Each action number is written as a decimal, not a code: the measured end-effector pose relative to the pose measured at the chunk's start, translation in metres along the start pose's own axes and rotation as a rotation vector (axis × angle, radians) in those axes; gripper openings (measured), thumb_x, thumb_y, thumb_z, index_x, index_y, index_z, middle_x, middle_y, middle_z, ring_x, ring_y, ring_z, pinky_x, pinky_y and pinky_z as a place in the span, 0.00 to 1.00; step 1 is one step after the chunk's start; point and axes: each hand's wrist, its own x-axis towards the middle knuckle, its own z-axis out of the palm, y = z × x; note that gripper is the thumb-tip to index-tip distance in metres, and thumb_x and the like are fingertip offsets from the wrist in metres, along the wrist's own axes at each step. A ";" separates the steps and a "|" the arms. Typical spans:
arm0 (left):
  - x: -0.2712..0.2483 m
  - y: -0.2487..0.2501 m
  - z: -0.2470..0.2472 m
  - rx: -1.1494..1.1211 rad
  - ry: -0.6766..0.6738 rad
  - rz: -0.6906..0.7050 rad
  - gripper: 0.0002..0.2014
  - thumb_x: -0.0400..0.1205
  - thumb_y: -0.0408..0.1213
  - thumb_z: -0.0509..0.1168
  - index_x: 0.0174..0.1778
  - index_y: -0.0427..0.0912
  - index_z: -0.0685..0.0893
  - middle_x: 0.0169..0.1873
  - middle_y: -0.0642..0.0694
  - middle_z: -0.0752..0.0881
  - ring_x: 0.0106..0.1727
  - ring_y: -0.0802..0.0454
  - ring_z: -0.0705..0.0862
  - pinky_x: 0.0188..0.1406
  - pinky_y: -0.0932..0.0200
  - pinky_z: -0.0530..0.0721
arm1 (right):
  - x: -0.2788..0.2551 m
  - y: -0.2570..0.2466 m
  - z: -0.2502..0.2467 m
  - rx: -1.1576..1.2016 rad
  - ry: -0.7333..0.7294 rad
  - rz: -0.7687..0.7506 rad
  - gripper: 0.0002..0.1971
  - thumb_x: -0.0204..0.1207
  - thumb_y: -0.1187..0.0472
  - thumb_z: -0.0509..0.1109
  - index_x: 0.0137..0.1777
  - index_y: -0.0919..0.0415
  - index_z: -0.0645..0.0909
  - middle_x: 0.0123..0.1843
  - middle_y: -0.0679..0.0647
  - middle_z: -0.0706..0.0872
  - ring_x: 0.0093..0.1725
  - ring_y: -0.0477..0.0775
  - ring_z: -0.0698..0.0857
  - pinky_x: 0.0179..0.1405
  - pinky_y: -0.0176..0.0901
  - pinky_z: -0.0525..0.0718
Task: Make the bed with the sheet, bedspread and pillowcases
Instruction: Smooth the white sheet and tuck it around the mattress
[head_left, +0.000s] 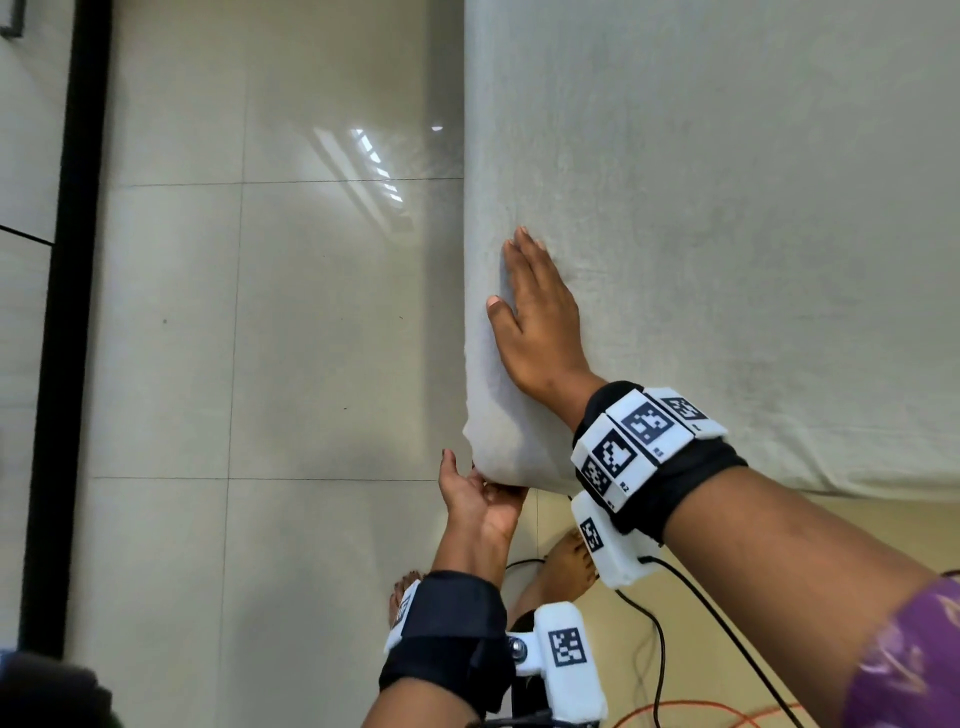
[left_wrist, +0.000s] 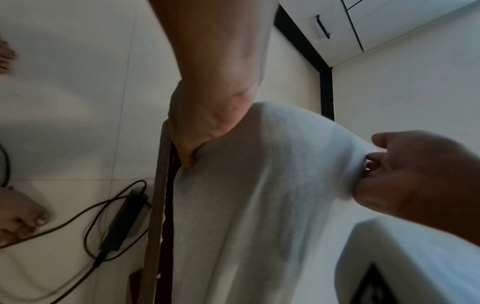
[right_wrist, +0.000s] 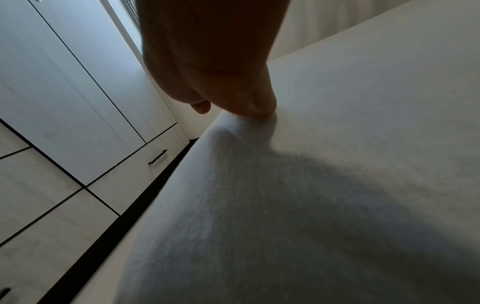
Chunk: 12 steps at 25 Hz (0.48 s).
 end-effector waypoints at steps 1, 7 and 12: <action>0.002 -0.003 -0.002 0.003 0.000 0.023 0.26 0.84 0.56 0.56 0.49 0.32 0.80 0.47 0.33 0.84 0.57 0.34 0.82 0.70 0.38 0.76 | -0.001 0.001 0.000 0.000 0.000 0.001 0.28 0.84 0.61 0.58 0.82 0.66 0.58 0.85 0.58 0.55 0.85 0.55 0.51 0.80 0.41 0.47; 0.009 -0.013 -0.009 0.021 -0.067 0.058 0.26 0.79 0.59 0.61 0.59 0.40 0.84 0.49 0.36 0.89 0.53 0.37 0.85 0.56 0.46 0.83 | 0.000 0.003 0.000 0.025 0.018 -0.032 0.30 0.79 0.57 0.55 0.81 0.67 0.61 0.84 0.59 0.57 0.84 0.56 0.54 0.79 0.38 0.47; 0.016 -0.005 -0.001 0.215 -0.099 0.201 0.18 0.83 0.51 0.59 0.54 0.41 0.87 0.41 0.41 0.91 0.46 0.44 0.87 0.52 0.50 0.82 | -0.002 0.001 0.002 0.022 0.036 -0.026 0.32 0.77 0.55 0.54 0.81 0.65 0.62 0.84 0.58 0.58 0.84 0.56 0.54 0.79 0.40 0.49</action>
